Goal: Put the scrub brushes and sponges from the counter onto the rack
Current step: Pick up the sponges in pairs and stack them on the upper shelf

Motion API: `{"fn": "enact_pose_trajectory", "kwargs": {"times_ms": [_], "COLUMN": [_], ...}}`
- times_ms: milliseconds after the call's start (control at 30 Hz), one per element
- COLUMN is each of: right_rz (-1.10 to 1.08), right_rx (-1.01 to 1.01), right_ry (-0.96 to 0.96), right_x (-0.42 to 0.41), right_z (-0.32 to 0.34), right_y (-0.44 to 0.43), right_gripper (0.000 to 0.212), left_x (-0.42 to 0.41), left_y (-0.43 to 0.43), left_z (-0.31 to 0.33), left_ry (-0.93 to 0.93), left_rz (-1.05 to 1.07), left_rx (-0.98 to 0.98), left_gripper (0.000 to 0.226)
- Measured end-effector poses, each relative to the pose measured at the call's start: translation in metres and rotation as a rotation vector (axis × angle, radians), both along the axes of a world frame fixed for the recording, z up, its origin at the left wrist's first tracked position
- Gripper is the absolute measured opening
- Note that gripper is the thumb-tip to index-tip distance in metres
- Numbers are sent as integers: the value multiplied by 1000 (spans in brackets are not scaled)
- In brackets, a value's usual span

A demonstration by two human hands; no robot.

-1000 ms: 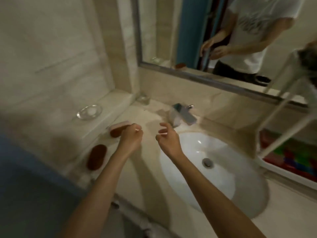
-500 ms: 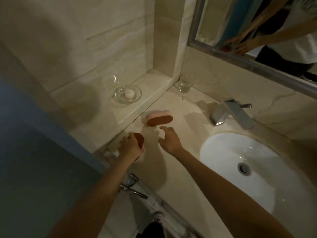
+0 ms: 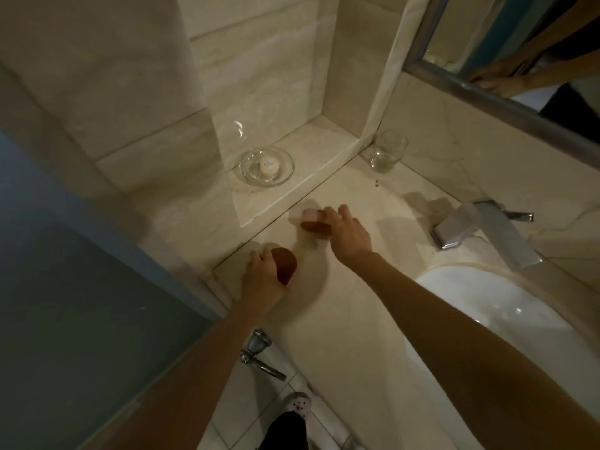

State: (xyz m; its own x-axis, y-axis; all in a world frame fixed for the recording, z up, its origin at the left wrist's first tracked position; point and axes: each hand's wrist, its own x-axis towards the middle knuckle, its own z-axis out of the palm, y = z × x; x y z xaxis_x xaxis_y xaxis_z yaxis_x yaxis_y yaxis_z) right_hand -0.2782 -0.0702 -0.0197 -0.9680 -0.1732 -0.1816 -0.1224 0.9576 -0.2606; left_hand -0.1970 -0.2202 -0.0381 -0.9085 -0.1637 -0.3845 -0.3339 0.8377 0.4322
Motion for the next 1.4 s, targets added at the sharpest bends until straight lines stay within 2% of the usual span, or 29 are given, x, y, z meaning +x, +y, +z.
{"fn": "enact_pose_trajectory", "kwargs": {"times_ms": [100, 167, 333, 467, 733, 1000, 1200, 1400], "right_rz": [-20, -41, -257, -415, -683, -1019, -1236, -1242], "right_rx": [105, 88, -191, -327, -371, -296, -322, -334], "right_ry": [78, 99, 101, 241, 637, 933, 967, 806], "right_x": [7, 13, 37, 64, 142, 267, 348, 367], "right_z": [-1, 4, 46, 97, 216, 294, 328, 335], "right_y": [10, 17, 51, 97, 220, 364, 467, 544], "right_gripper": [36, 33, 38, 34, 32, 35, 30, 27], "left_x": [0, 0, -3, -8, 13, 81, 130, 144], "left_y": [6, 11, 38, 84, 223, 385, 481, 552], "left_z": [4, 10, 48, 100, 213, 293, 331, 346], "left_ry": [4, -11, 63, 200, 525, 702, 764, 794], "left_rz": [-5, -6, 10, -74, -411, -824, -1091, -1249], "left_rx": [10, 22, 39, 130, 308, 415, 344, 218], "left_gripper": [82, 85, 85, 80, 86, 89, 92, 87]}}
